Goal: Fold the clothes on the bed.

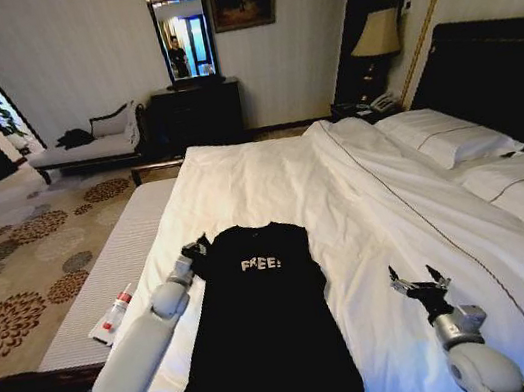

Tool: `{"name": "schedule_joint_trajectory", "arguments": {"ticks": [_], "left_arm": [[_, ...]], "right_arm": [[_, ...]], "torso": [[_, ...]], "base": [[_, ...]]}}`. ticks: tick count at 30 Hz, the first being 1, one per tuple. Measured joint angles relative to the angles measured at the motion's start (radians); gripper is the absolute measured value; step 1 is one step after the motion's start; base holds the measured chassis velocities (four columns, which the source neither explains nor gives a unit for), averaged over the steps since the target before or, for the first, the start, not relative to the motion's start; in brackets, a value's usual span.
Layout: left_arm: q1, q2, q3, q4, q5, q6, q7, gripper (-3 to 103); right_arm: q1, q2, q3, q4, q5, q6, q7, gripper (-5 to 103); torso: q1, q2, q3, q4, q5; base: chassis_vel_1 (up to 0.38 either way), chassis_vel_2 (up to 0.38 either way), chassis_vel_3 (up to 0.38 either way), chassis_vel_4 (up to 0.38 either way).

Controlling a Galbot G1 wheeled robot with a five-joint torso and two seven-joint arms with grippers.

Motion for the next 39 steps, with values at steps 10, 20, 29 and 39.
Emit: {"name": "schedule_joint_trajectory", "arguments": {"ticks": [10,20,29,39], "left_arm": [[-0.077,0.008,0.213,0.036,0.057,-0.011,0.034,0],[-0.032,0.035,0.246,0.030,0.092,-0.026,0.057,0],[-0.020,0.024,0.275,0.038,0.117,-0.036,0.066,0],[-0.013,0.030,0.289,0.042,0.108,-0.032,0.056,2]], "right_arm": [[-0.010,-0.004,0.030,-0.001,0.014,0.006,-0.008,100],[-0.006,-0.006,0.031,-0.008,0.018,0.009,-0.011,100],[-0.003,-0.006,0.023,-0.005,0.016,0.008,-0.010,100],[-0.008,-0.007,0.030,-0.004,0.016,0.009,-0.010,100]], "torso": [[0.000,0.000,0.000,-0.0003,0.0000],[0.000,0.000,0.000,0.0001,-0.0002],[0.000,0.000,0.000,0.0000,0.0001],[0.000,0.000,0.000,-0.0001,0.0000]], "base": [[0.000,0.000,0.000,0.000],[0.000,0.000,0.000,0.000],[0.000,0.000,0.000,0.000],[0.000,0.000,0.000,0.000]]}}
